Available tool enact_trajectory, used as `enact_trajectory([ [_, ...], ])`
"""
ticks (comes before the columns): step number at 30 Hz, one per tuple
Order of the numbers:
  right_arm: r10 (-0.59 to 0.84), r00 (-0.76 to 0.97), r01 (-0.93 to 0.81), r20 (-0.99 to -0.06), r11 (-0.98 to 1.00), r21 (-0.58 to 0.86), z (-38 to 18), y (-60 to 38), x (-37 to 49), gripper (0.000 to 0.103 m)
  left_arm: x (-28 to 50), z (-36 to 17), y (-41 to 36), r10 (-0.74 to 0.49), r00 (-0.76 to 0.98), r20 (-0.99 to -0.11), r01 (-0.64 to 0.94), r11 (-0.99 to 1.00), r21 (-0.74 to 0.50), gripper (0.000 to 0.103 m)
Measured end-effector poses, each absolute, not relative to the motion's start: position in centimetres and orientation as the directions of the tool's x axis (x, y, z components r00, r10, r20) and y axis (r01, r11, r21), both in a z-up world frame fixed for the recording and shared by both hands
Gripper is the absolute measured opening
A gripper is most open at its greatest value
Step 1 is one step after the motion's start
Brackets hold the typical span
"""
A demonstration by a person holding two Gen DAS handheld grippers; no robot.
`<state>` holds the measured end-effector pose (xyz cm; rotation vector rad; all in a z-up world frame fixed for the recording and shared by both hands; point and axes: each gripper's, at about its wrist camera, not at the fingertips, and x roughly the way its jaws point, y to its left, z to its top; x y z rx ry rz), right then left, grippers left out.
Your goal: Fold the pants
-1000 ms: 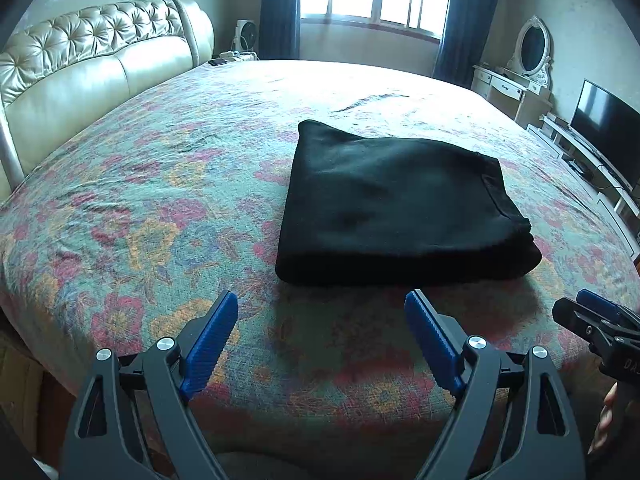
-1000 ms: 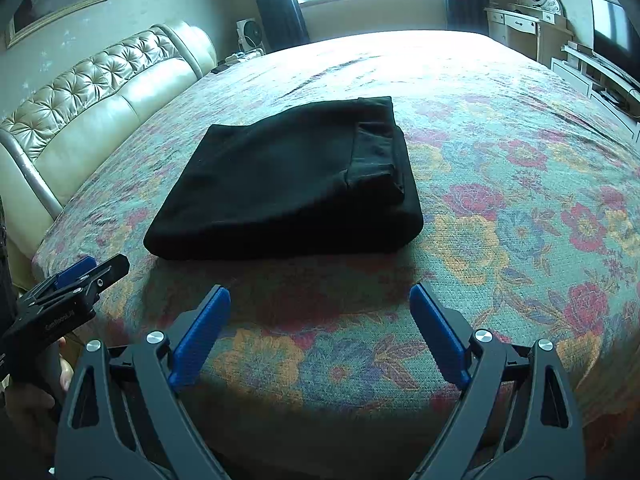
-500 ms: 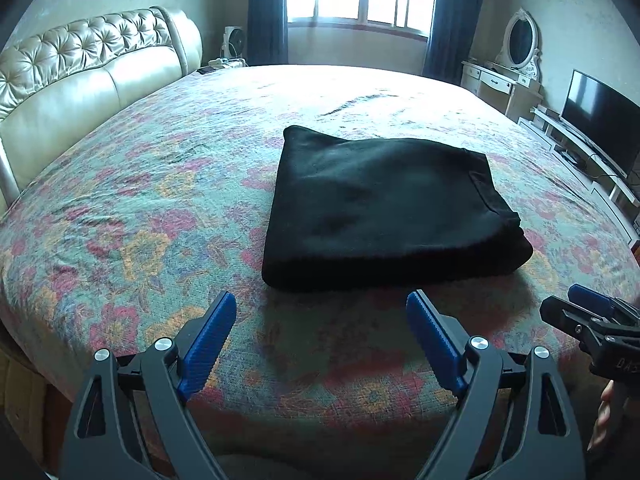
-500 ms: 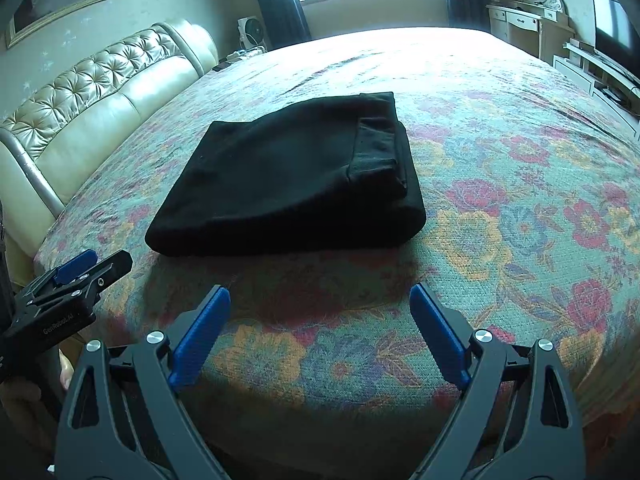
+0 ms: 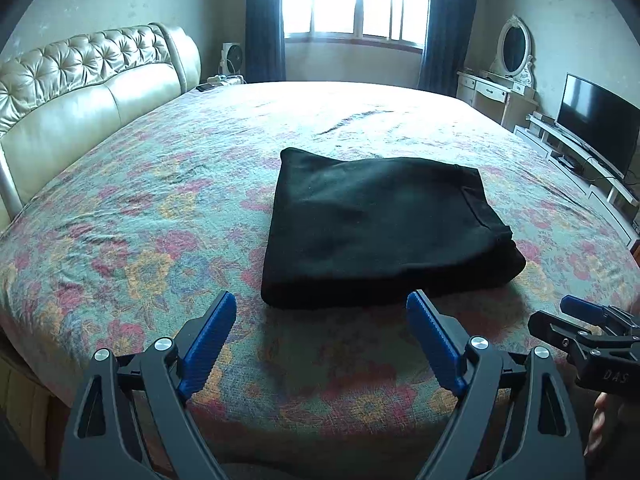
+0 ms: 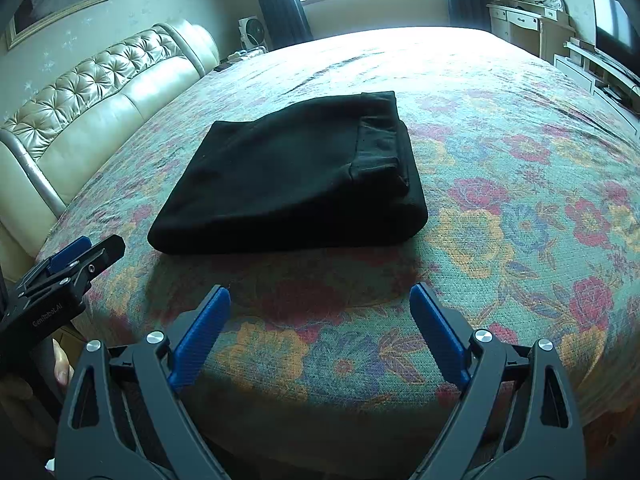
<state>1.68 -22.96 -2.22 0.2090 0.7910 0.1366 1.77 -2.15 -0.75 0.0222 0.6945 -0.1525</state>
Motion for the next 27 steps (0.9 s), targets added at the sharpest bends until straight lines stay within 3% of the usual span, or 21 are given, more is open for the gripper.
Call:
enact_trajectory([
  [19, 0.213, 0.686, -0.052, -0.696, 0.968, 0.245, -2.71, -22.65, 1.58, 0.092, 1.29, -0.31, -2.54, -0.118, 0.776, -0.620, 0.135, 0.991, -0.020, 0.086],
  [27, 0.215, 0.683, -0.051, -0.698, 0.967, 0.248, -2.81, -22.77, 1.63, 0.092, 1.26, -0.09, -3.08, -0.173, 0.758, -0.628, 0.204, 0.979, -0.023, 0.086],
])
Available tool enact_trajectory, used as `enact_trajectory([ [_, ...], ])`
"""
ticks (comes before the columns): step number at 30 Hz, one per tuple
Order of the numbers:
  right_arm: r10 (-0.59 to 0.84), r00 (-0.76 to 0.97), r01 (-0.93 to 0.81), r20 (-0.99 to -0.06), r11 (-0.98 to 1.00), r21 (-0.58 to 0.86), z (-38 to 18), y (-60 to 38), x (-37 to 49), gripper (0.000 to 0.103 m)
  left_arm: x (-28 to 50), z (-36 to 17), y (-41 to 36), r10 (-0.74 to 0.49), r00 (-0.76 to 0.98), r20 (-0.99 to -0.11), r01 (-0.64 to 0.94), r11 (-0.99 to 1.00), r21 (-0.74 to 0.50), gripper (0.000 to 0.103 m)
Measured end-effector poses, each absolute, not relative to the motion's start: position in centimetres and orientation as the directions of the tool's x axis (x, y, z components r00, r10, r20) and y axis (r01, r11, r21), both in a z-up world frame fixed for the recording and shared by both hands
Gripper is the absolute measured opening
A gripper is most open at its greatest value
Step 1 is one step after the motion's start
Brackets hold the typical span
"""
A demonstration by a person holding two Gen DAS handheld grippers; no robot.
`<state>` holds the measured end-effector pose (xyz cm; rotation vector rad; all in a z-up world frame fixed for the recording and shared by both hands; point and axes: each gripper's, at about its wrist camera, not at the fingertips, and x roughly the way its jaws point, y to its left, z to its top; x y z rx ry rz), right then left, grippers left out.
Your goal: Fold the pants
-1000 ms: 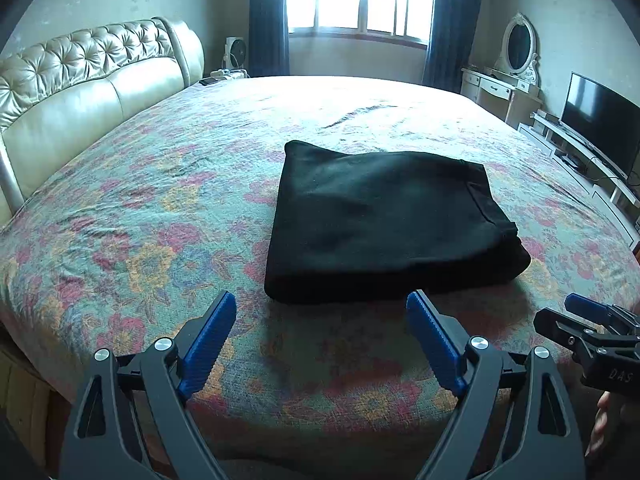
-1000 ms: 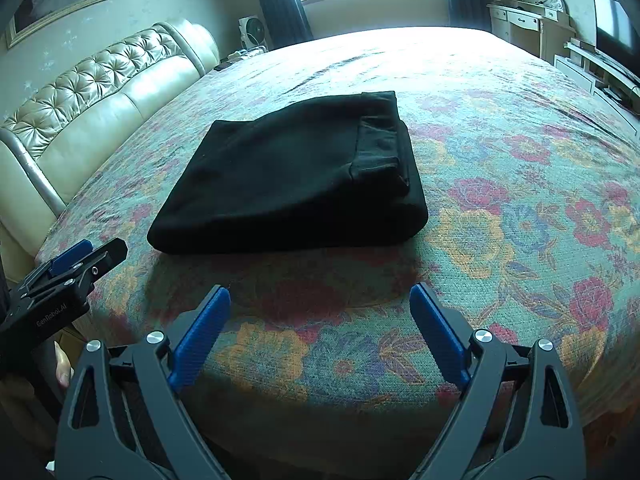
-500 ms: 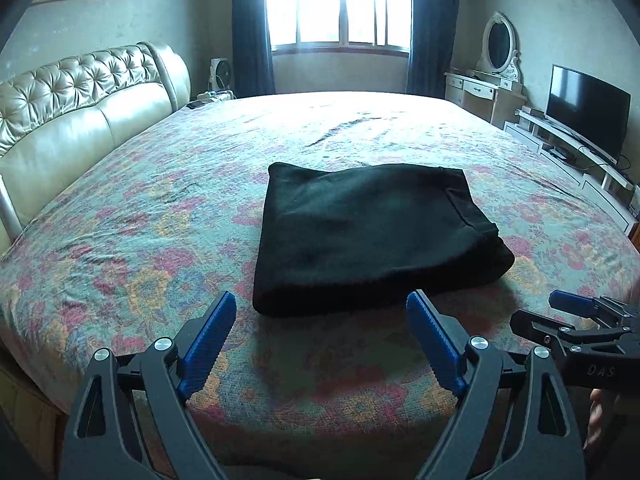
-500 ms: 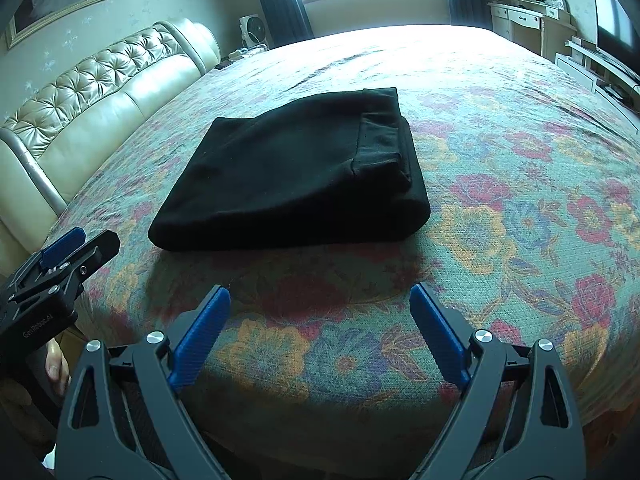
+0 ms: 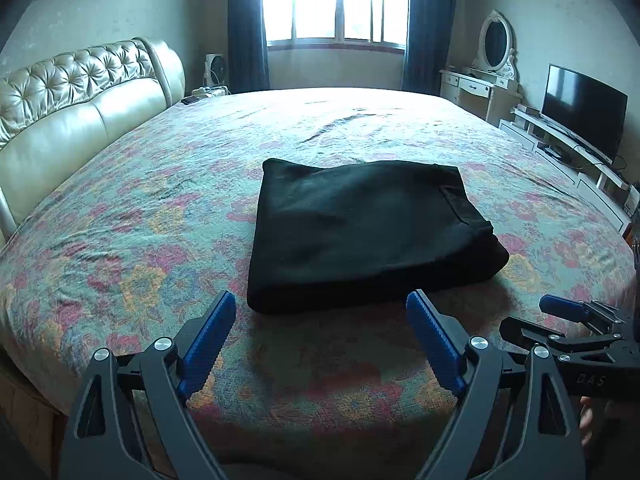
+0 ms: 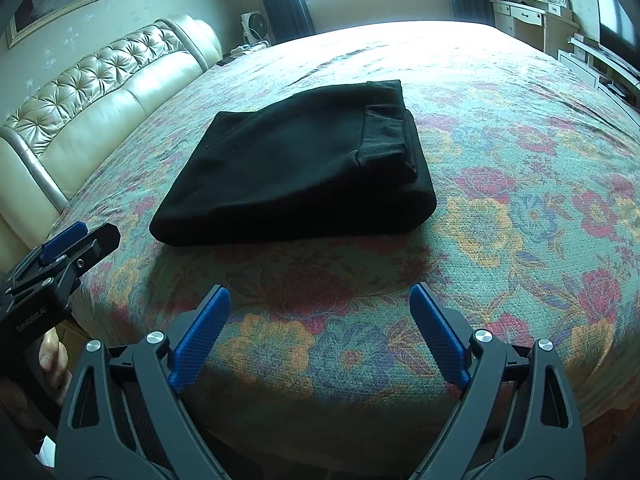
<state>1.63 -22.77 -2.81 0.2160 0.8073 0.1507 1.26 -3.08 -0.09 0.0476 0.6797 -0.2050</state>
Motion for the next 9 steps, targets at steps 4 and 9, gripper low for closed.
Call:
enact_trajectory([
  [4, 0.210, 0.695, -0.040, -0.688, 0.966, 0.254, -2.4, -23.6, 1.5, 0.092, 1.7, -0.3, -2.5, -0.189, 0.742, -0.643, 0.192, 0.979, -0.066, 0.086],
  [9, 0.199, 0.708, -0.014, -0.678, 0.963, 0.268, -2.0, -25.3, 1.6, 0.092, 2.1, -0.7, -1.9, -0.189, 0.722, -0.666, 0.177, 0.980, -0.087, 0.086],
])
